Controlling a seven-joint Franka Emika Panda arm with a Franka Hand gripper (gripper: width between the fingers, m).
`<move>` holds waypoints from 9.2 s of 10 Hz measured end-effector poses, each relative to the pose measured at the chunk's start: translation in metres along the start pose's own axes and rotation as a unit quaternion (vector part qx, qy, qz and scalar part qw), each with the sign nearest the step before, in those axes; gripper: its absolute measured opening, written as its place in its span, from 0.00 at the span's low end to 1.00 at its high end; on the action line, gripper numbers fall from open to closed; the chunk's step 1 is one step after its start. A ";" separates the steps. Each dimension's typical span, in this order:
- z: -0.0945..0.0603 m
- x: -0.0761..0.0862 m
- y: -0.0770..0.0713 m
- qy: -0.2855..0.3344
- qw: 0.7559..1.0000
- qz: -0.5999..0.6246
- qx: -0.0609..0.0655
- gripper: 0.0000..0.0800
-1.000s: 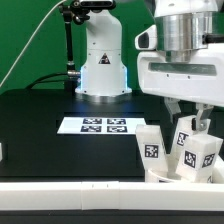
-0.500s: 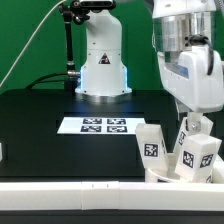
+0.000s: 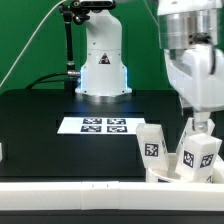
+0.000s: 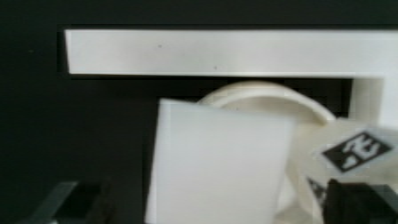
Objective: Assemble stool
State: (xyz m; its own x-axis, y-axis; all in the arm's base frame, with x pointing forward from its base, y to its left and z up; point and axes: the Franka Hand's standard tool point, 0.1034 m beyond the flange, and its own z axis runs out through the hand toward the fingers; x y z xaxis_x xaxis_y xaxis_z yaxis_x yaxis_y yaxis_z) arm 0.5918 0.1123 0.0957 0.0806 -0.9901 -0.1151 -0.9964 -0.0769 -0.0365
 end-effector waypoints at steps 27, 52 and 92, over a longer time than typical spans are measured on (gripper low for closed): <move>0.007 0.004 0.008 0.031 0.225 -0.971 -0.075 0.81; 0.007 0.003 -0.002 0.074 0.893 -0.443 0.020 0.42; 0.005 -0.002 -0.017 -0.001 -0.106 -0.980 -0.168 0.81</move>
Offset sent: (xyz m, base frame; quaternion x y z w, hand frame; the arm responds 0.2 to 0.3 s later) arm 0.0000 0.0000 0.0000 0.0000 0.0000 -0.1296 0.9916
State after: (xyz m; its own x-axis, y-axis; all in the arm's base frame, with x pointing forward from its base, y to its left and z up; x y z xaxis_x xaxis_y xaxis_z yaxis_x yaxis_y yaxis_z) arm 0.6083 0.1158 0.0916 -0.2734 0.9346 -0.2276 0.9580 0.2858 0.0229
